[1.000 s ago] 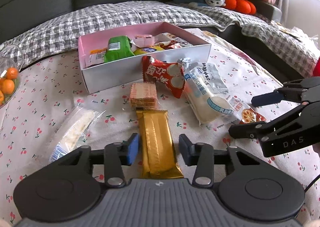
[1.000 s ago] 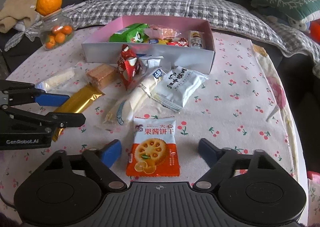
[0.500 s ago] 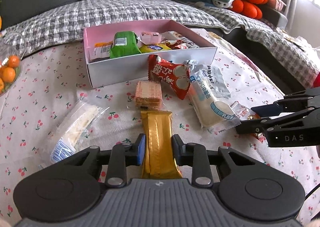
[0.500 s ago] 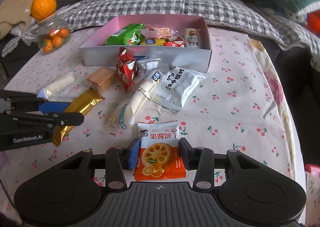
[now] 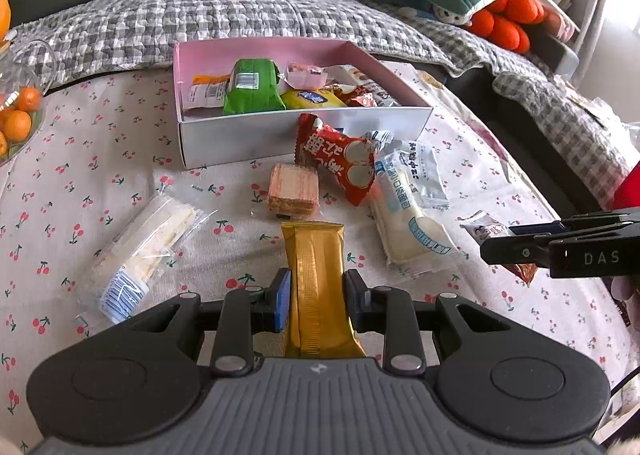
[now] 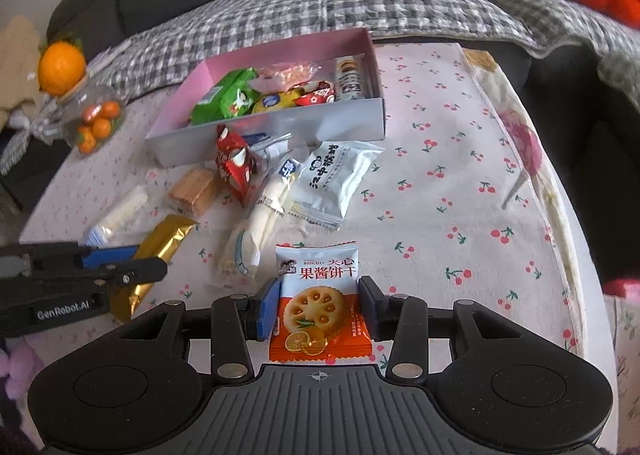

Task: Organize snacks
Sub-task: 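Carry gold wafer bar and orange biscuit pack into the box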

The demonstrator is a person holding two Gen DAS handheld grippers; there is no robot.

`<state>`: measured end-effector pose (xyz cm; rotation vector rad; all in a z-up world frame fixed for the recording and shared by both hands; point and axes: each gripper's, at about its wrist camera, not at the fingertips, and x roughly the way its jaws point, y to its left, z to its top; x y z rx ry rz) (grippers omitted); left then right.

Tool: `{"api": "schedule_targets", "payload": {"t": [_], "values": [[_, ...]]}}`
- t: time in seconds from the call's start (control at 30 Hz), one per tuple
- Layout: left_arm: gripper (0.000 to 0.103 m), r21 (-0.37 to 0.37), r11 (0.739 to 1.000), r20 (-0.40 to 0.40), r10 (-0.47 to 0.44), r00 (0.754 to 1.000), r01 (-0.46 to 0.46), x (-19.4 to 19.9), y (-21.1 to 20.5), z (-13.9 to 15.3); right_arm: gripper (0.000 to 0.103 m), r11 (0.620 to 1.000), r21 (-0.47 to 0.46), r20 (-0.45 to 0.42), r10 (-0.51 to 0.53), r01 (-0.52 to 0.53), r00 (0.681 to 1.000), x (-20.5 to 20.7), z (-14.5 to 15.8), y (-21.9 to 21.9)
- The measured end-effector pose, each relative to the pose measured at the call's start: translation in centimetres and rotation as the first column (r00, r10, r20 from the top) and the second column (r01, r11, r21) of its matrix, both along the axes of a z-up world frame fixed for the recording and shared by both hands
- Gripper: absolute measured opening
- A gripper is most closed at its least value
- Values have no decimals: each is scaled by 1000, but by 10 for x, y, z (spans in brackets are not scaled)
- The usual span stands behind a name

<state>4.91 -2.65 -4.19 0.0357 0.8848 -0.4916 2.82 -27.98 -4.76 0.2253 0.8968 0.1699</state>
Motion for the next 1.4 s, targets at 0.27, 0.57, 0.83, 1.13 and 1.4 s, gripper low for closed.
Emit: {"api": "schedule_targets", "payload": {"t": [0.27, 0.57, 0.83, 1.13, 1.4], "values": [[26, -39, 999, -20, 21, 1000, -22, 2, 3, 9, 41, 998, 54, 15, -41, 40, 999, 5, 15, -7], [26, -87, 994, -3, 60, 998, -60, 8, 10, 24, 41, 993, 113, 42, -49, 44, 998, 17, 34, -3], [26, -112, 987, 20, 114, 993, -111, 23, 18, 41, 41, 982, 183, 55, -66, 55, 996, 43, 48, 4], [26, -113, 981, 42, 161, 986, -156, 61, 22, 51, 41, 958, 269, 36, -116, 102, 993, 84, 49, 9], [26, -81, 983, 116, 171, 978, -162, 108, 13, 55, 41, 904, 384, 17, -212, 190, 977, 119, 38, 3]]}}
